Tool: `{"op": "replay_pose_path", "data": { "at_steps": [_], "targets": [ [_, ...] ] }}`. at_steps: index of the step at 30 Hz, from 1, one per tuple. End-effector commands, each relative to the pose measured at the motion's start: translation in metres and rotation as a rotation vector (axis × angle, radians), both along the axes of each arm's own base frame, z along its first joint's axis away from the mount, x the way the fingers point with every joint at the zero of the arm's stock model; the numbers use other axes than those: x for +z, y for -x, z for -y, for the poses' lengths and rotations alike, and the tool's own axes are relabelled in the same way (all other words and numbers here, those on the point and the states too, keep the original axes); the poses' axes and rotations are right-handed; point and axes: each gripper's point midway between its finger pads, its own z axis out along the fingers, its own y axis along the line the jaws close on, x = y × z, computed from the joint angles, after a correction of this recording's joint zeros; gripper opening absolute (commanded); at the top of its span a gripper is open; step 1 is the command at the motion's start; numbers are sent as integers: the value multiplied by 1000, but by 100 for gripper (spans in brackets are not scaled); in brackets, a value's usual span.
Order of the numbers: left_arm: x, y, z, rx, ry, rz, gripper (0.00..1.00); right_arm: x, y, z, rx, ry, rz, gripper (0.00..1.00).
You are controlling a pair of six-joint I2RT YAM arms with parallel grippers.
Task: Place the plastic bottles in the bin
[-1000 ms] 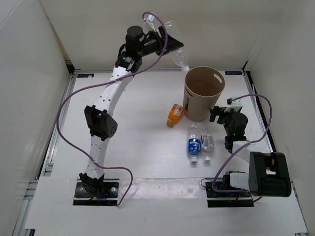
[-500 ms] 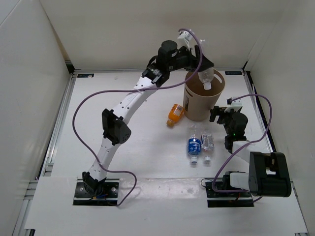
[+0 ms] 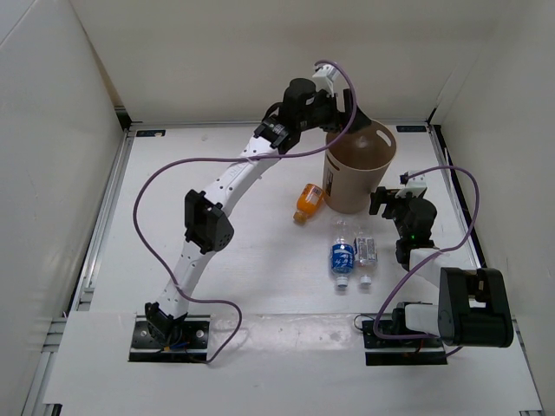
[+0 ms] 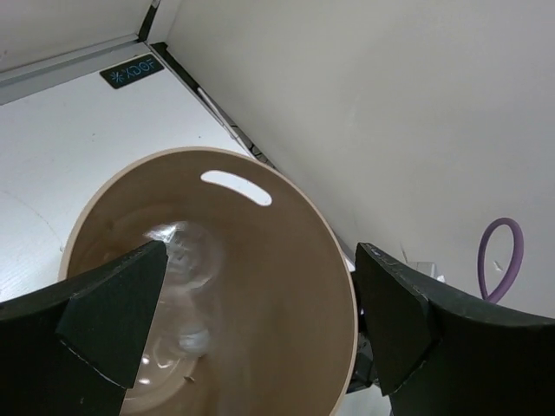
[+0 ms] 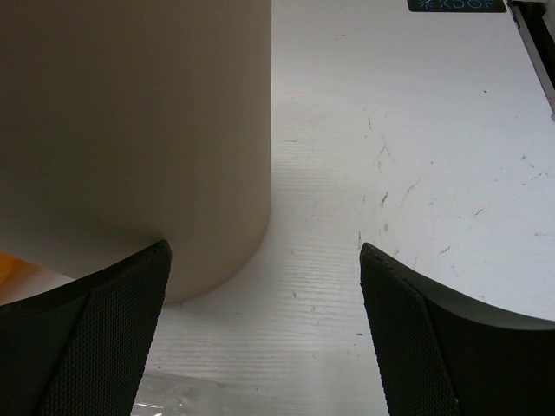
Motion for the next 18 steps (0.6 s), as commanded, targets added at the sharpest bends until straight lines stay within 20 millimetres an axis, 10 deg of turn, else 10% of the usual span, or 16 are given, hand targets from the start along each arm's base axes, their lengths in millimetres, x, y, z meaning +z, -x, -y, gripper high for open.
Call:
{"op": "replay_pose_path", "data": {
  "at_steps": [1,7,18],
  "targets": [
    [44,11,-15,11,25,71,100,20,-8,4,-18,12,64,90],
    [53,11,-39,-1,-12,103,100,20,-7,3,-17,12,62,90],
    [76,21,-144,163,-358,256,100,20,-8,0,-9,13,56,90]
  ]
}}
